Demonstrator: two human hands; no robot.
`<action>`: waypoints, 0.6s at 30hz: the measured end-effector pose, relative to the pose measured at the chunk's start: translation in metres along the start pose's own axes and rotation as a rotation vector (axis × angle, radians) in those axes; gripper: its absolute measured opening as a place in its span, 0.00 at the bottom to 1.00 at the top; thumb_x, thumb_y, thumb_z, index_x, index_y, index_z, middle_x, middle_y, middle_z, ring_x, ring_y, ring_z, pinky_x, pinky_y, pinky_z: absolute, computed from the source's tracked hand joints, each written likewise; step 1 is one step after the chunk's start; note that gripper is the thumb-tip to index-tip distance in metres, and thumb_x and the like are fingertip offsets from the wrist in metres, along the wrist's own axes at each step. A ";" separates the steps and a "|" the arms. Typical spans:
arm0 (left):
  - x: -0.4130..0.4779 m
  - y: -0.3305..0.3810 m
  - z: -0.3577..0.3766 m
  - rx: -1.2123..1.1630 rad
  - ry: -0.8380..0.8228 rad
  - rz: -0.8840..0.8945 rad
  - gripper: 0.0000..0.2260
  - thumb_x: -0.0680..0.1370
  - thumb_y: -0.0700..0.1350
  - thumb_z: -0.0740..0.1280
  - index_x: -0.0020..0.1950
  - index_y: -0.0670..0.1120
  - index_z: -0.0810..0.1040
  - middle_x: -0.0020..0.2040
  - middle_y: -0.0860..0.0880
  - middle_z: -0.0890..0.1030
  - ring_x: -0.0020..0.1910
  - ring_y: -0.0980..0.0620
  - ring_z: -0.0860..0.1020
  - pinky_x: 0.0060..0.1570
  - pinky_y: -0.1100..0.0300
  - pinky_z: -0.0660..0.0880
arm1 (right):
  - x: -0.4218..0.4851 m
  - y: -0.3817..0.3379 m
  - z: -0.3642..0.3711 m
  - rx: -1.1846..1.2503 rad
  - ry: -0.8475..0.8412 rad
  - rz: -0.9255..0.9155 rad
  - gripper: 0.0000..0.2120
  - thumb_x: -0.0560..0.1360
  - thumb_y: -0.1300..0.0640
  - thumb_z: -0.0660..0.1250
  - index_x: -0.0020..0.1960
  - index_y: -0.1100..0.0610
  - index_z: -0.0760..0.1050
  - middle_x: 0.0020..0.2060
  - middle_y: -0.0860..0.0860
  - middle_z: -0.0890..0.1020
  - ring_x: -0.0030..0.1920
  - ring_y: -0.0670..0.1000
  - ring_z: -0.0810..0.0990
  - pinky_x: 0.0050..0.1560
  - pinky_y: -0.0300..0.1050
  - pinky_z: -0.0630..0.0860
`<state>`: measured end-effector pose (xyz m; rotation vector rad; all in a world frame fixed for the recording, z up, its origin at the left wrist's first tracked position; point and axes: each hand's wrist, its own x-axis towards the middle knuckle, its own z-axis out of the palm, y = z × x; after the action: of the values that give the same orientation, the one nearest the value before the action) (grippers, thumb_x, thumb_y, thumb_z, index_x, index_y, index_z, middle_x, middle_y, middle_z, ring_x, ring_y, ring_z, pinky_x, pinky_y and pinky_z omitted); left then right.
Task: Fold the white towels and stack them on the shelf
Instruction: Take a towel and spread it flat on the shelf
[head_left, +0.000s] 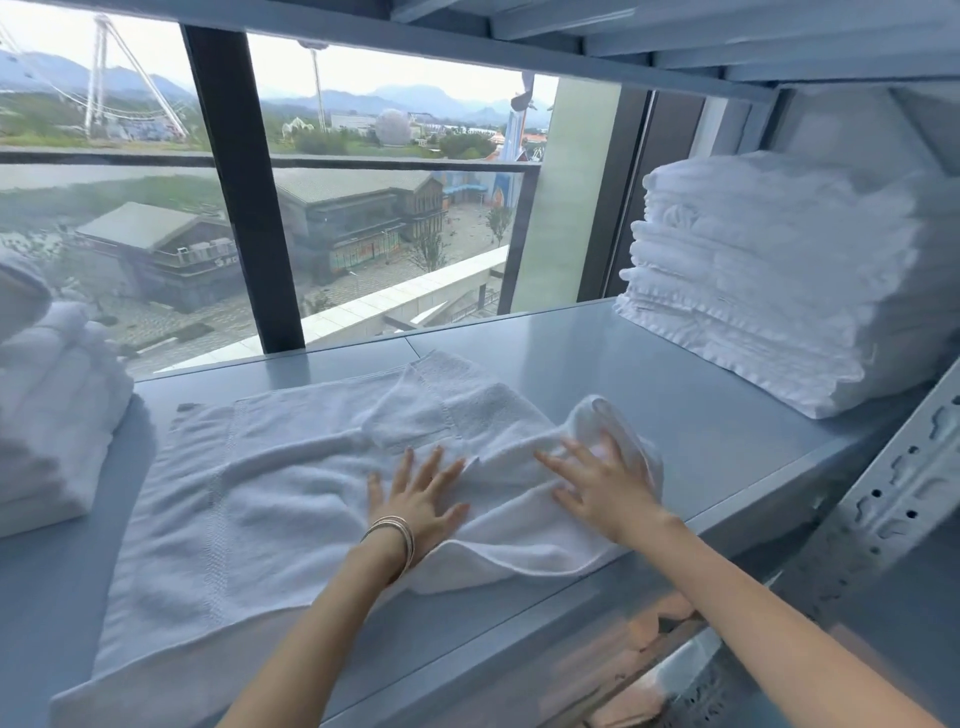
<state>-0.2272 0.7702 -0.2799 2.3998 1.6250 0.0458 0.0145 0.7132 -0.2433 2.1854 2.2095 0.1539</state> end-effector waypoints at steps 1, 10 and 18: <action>0.000 0.001 -0.001 -0.010 0.011 -0.022 0.32 0.69 0.66 0.46 0.73 0.67 0.43 0.76 0.58 0.37 0.75 0.49 0.35 0.69 0.38 0.36 | -0.005 0.008 0.009 0.049 -0.067 0.056 0.23 0.76 0.36 0.45 0.69 0.28 0.43 0.76 0.42 0.48 0.73 0.62 0.52 0.68 0.62 0.54; 0.008 0.007 0.005 -0.125 0.140 -0.168 0.39 0.72 0.67 0.56 0.75 0.59 0.37 0.75 0.44 0.34 0.75 0.42 0.37 0.72 0.46 0.40 | -0.025 0.007 0.014 0.147 -0.144 0.235 0.24 0.78 0.37 0.45 0.70 0.29 0.37 0.76 0.47 0.41 0.72 0.65 0.50 0.66 0.66 0.57; 0.010 0.010 0.005 -0.035 0.085 -0.181 0.35 0.76 0.64 0.55 0.76 0.56 0.40 0.76 0.42 0.35 0.75 0.41 0.38 0.72 0.46 0.39 | -0.002 -0.041 -0.007 -0.042 0.244 -0.050 0.28 0.62 0.56 0.74 0.61 0.53 0.74 0.62 0.59 0.74 0.64 0.63 0.71 0.60 0.63 0.70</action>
<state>-0.2131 0.7747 -0.2838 2.2431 1.8568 0.1453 -0.0273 0.7108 -0.2400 2.1914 2.3545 0.4859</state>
